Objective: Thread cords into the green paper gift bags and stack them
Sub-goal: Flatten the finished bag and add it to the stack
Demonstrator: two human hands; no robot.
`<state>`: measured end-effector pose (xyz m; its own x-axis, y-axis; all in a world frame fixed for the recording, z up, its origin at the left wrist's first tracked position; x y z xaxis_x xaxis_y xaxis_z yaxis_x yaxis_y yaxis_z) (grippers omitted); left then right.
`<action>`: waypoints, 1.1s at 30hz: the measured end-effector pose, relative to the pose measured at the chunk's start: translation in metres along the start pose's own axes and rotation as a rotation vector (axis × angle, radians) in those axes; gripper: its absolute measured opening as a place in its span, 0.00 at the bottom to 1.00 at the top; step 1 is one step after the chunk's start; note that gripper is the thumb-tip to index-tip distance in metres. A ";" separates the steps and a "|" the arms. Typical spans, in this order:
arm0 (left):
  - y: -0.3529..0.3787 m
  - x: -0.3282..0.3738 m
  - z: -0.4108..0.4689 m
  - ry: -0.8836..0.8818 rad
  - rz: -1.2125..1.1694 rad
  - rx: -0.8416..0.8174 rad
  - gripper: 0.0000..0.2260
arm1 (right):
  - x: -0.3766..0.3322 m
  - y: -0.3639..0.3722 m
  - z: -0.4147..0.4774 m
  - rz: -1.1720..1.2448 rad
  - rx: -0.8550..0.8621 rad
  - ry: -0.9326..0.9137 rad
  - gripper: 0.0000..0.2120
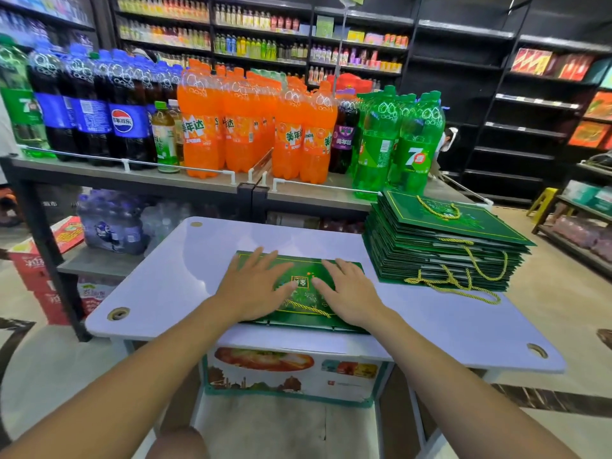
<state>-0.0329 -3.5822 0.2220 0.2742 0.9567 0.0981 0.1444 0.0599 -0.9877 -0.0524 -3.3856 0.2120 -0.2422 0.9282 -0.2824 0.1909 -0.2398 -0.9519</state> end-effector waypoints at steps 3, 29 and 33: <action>0.022 -0.020 0.009 -0.086 -0.025 -0.115 0.31 | -0.001 0.014 -0.001 -0.088 -0.101 0.043 0.39; -0.002 -0.038 -0.013 -0.133 -0.245 0.221 0.27 | 0.013 -0.017 -0.017 0.045 0.102 0.002 0.35; -0.006 -0.072 -0.041 -0.347 -0.199 0.144 0.29 | 0.034 -0.020 -0.047 -0.036 0.053 0.195 0.35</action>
<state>-0.0142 -3.6634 0.2261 -0.0854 0.9601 0.2665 0.0215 0.2691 -0.9629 -0.0197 -3.3363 0.2267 -0.0580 0.9728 -0.2243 0.1339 -0.2151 -0.9674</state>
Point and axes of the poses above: each hand's wrist, its own z-axis towards the middle knuckle, its own y-axis out of the palm, x = y × z, the point moved 7 cm from there along z, towards the middle knuckle, and after that the axes turned 13 degrees about -x, right-handed, at the moved point
